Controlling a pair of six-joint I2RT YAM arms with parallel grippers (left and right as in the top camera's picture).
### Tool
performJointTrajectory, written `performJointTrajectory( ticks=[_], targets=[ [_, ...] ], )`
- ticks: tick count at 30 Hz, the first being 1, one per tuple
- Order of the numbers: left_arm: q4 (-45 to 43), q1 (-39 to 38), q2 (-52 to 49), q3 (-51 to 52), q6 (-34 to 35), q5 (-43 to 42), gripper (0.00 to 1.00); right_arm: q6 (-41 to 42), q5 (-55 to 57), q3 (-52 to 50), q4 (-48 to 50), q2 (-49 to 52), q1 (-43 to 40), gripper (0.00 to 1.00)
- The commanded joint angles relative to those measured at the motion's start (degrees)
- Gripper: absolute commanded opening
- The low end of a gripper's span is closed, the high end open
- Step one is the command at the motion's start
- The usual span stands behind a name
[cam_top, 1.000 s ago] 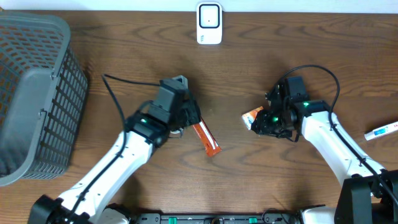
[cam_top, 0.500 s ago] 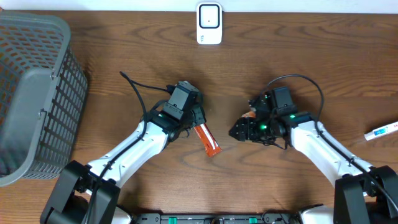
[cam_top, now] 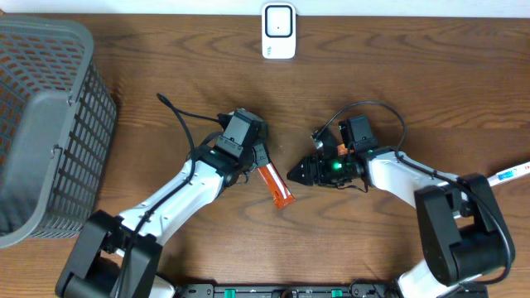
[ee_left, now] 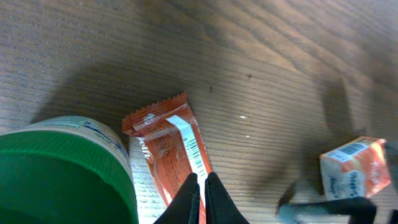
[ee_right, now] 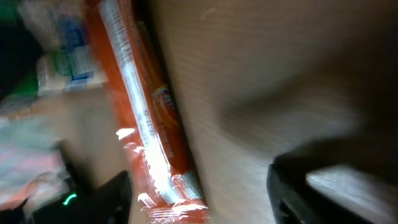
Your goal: Scan the item barcode
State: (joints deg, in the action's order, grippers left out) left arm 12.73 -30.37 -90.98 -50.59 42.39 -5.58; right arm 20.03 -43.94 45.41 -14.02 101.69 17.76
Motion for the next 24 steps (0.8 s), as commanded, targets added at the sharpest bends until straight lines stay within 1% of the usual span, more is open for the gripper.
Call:
performJointTrajectory(
  ticks=[1,3,4,8,10,15,19,24],
  targets=[
    [0.24,0.26,-1.90,0.46,-0.79,1.16,0.07,-0.33,-1.84,-0.55,-1.18,3.28,0.50,0.60],
    [0.22,0.26,-3.04,0.46,-0.79,1.16,0.07,-0.37,-1.99,-0.55,-1.66,3.78,0.50,0.64],
    [0.24,0.24,-3.52,0.46,-0.79,1.16,0.07,-0.42,-2.05,-0.55,-2.01,3.78,0.50,0.69],
    [0.24,0.26,-5.22,0.46,-0.79,1.14,0.07,-0.87,-3.54,-0.55,-2.78,3.96,0.72,0.81],
    [0.24,0.26,-5.60,0.46,-0.79,1.16,0.07,-0.79,-3.82,-0.55,-2.75,4.39,0.72,0.84],
    [0.26,0.26,-5.68,0.46,-0.81,1.18,0.07,1.09,-6.54,-0.55,-1.62,7.34,0.72,0.85],
    [0.46,0.26,-5.68,0.46,-1.73,1.18,0.07,3.32,-6.56,-0.55,0.33,11.10,0.72,0.81],
    [0.66,0.26,-5.70,0.46,-2.32,1.81,0.07,3.32,-6.54,-0.55,3.13,14.71,1.33,0.80]
  ],
)
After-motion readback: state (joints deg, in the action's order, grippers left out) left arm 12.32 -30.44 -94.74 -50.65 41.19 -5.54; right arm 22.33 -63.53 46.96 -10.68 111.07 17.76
